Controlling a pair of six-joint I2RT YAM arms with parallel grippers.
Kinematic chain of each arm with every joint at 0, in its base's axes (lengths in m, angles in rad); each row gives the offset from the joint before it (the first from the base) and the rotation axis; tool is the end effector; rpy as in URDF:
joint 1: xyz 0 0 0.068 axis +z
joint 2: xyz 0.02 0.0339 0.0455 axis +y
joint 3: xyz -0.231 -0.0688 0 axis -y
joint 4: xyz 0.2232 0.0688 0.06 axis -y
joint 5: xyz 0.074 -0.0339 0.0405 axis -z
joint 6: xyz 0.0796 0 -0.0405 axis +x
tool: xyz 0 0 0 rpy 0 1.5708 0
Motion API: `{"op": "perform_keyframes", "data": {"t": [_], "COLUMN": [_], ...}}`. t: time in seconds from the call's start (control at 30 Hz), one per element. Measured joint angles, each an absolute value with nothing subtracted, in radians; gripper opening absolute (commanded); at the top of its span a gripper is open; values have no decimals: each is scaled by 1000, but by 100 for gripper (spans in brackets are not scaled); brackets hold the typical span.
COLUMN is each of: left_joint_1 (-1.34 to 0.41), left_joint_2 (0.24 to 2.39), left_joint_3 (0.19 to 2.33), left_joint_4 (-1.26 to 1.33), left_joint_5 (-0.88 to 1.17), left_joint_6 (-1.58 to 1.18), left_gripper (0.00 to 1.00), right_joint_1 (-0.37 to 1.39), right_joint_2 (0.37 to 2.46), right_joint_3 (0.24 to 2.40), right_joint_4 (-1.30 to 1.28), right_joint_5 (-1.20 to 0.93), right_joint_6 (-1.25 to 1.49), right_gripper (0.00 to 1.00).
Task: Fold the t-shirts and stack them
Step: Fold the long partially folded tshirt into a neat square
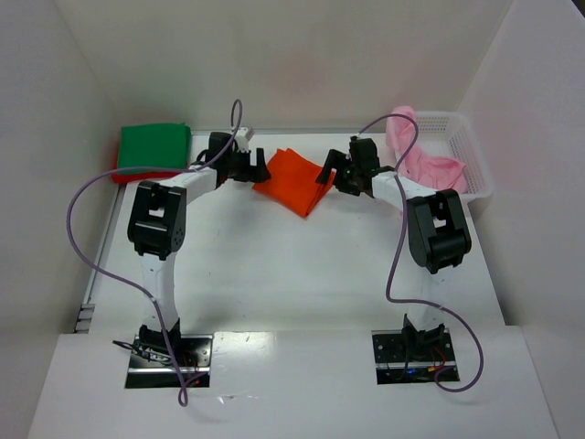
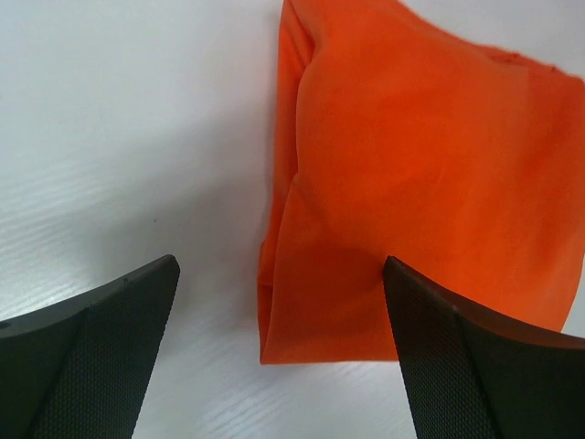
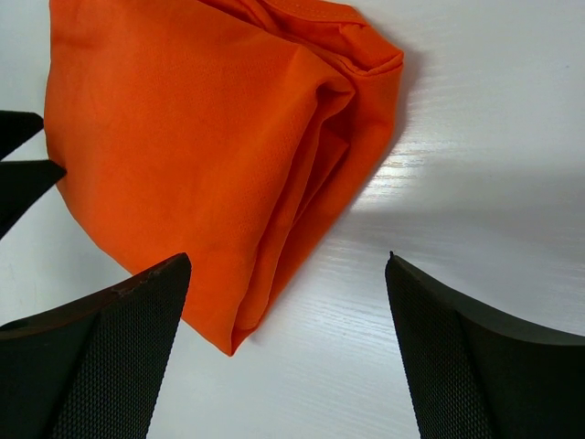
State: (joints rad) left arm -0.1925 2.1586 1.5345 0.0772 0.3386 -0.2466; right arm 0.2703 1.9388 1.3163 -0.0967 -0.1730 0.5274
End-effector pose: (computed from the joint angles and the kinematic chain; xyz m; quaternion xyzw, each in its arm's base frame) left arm 0.4775 -0.1200 0.1465 0.0593 0.8612 -0.2485 0.4393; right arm 0.4147 0.1291 0.1472 0.0809 0.9044 0.2323 0.3486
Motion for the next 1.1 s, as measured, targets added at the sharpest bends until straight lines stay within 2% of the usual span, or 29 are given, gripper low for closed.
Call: {"op": "perform_keyframes", "data": {"t": [0.2,0.5,0.7,0.93,1.1], "left_joint_1": [-192,-192,-192,-191,-191], "left_joint_2": [2117,1696,1450,1277,1201], "left_joint_3": [1510,1356,1300,1077,1037], "left_joint_4": [1,-115,-81,-16,16], "left_joint_5": [345,287,263,244,216], "left_joint_6": [-178,-135,-219,-297,-299], "left_gripper": [100,100,100,100,100], "right_joint_1": [270,270,270,271,271], "right_joint_2": [1940,1940,1959,2051,2105], "right_joint_3": [1326,1328,1330,1363,1443], "right_joint_4": [-101,-102,-96,-99,-99], "right_joint_5": [-170,-167,-176,-194,-199], "right_joint_6": [501,500,516,534,543], "right_gripper": [92,92,90,90,88]}}
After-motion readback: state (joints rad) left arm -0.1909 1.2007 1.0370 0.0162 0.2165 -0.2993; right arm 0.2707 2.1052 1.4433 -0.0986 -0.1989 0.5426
